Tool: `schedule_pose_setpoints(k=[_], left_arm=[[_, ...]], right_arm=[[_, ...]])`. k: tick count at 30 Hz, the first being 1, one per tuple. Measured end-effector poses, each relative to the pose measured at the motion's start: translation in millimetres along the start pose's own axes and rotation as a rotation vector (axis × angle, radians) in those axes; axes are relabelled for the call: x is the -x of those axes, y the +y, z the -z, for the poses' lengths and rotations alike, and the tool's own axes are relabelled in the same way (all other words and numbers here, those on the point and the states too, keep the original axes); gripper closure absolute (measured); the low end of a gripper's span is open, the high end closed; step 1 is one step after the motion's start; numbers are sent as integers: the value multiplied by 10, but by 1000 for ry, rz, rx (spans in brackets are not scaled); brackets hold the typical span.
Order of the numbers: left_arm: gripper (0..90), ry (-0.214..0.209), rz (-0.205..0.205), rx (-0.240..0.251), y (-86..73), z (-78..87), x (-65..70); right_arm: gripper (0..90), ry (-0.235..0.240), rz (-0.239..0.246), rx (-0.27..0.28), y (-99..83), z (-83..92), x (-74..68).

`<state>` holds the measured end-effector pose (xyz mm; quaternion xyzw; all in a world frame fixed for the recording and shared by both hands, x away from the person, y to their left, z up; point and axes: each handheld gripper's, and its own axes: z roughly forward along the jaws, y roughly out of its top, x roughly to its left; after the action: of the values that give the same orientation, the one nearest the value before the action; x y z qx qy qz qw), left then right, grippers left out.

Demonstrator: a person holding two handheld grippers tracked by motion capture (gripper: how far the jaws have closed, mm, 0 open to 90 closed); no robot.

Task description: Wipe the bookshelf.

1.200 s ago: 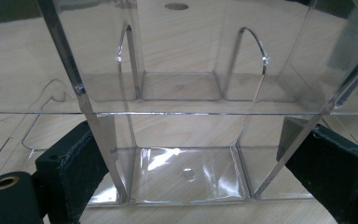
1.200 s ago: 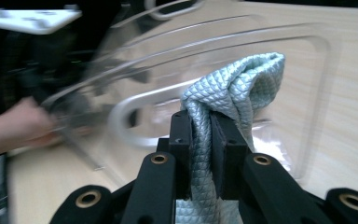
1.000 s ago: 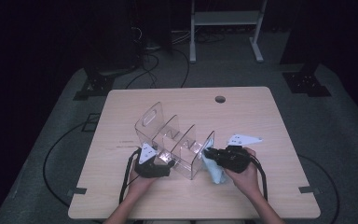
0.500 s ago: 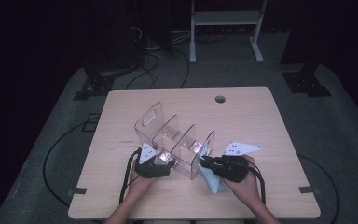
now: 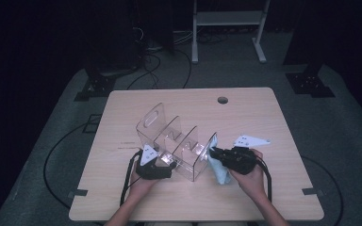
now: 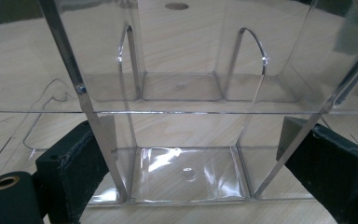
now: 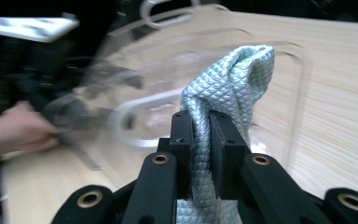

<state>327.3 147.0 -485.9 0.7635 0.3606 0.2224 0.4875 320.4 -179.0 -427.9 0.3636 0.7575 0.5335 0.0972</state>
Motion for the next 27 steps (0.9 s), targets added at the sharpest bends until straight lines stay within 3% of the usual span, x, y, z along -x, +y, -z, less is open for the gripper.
schedule_pose_setpoints(k=[7, 15, 22, 27], left_arm=[[79, 0, 1, -2, -5, 7, -10], [78, 5, 0, 0, -3, 8, -6], [78, 6, 1, 0, -7, 9, -10], [78, 7, -2, 2, -5, 8, -7]], right_arm=[[798, -76, -37, -10, -10, -85, 267], [797, -58, -109, -53, -128, -198, 452], [799, -52, -122, -27, -29, -155, 457], [799, -34, -158, -37, -98, -188, 522]])
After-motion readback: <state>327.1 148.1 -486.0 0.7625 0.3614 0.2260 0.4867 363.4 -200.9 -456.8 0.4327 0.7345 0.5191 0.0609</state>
